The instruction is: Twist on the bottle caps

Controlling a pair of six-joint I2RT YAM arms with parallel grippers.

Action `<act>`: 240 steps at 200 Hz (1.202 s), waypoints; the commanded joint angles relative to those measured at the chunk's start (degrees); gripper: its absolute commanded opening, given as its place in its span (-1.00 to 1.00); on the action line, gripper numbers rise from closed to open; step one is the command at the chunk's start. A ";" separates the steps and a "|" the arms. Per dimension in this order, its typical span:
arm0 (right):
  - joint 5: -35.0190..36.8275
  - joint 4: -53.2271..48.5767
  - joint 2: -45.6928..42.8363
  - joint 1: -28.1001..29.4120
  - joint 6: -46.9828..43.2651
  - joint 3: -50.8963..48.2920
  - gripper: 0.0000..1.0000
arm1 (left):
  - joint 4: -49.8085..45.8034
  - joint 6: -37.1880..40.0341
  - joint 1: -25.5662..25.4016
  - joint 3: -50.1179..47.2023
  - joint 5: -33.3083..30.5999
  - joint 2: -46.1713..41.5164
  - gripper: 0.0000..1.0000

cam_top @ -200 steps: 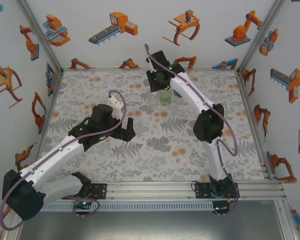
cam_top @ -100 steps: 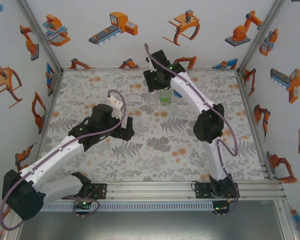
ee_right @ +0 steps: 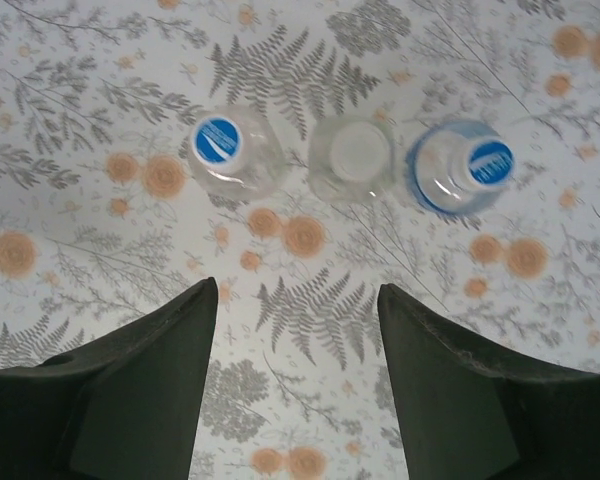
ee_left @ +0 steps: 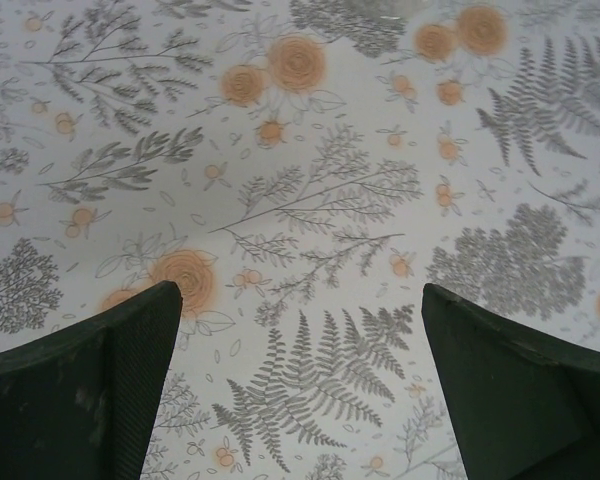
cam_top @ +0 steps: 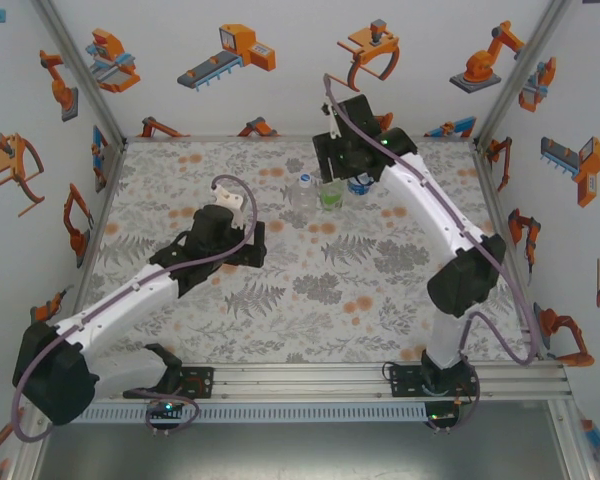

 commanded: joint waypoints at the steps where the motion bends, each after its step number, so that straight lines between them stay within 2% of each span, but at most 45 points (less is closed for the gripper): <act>1: 3.92 1.71 -5.08 -1.55 0.54 -7.34 0.26 | 0.31 -3.49 0.55 3.01 -6.27 3.84 0.94; 32: 3.19 6.50 -13.53 -5.06 3.03 -20.63 0.36 | 1.70 -5.42 0.76 5.69 -3.52 9.47 0.94; 64: 2.50 9.86 -20.19 -9.84 4.78 -31.54 0.45 | -2.06 -4.44 -2.57 11.60 -15.53 17.13 0.94; 77: 3.26 11.42 -22.36 -11.73 5.45 -35.79 0.71 | -1.68 -2.28 -4.22 12.87 -19.45 19.83 0.94; 82: 3.46 12.15 -23.12 -12.46 5.82 -37.39 0.94 | -1.28 -1.41 -4.82 13.18 -21.06 20.75 0.94; 85: 3.43 12.66 -23.57 -13.00 6.13 -38.37 0.98 | -1.20 -0.90 -5.27 13.43 -21.83 21.40 0.94; 108: 3.10 17.08 -26.68 -16.99 7.41 -45.80 0.98 | -1.92 2.02 -6.86 15.84 -23.50 25.39 0.94; 136: 3.18 20.48 -28.46 -20.98 7.29 -51.97 0.98 | -3.42 8.59 -7.78 17.56 -12.42 27.55 0.94; 148: 3.16 21.41 -28.88 -22.20 6.96 -53.89 0.98 | -0.51 9.56 -7.84 16.31 -9.36 26.88 0.94; 173: 4.19 24.40 -29.02 -23.61 5.07 -57.71 0.98 | 8.06 7.37 -7.20 11.22 -14.37 23.61 0.94; 195: 5.77 28.55 -29.36 -24.64 3.88 -61.51 0.98 | 10.04 5.67 -4.60 8.69 -20.59 21.48 0.94; 218: 7.24 38.50 -30.29 -25.29 1.97 -67.86 0.98 | 10.94 4.95 -0.31 6.43 -26.92 19.86 0.93; 240: 7.06 50.30 -30.44 -25.40 -0.59 -73.74 0.98 | 15.04 7.33 3.65 3.09 -30.79 18.30 0.93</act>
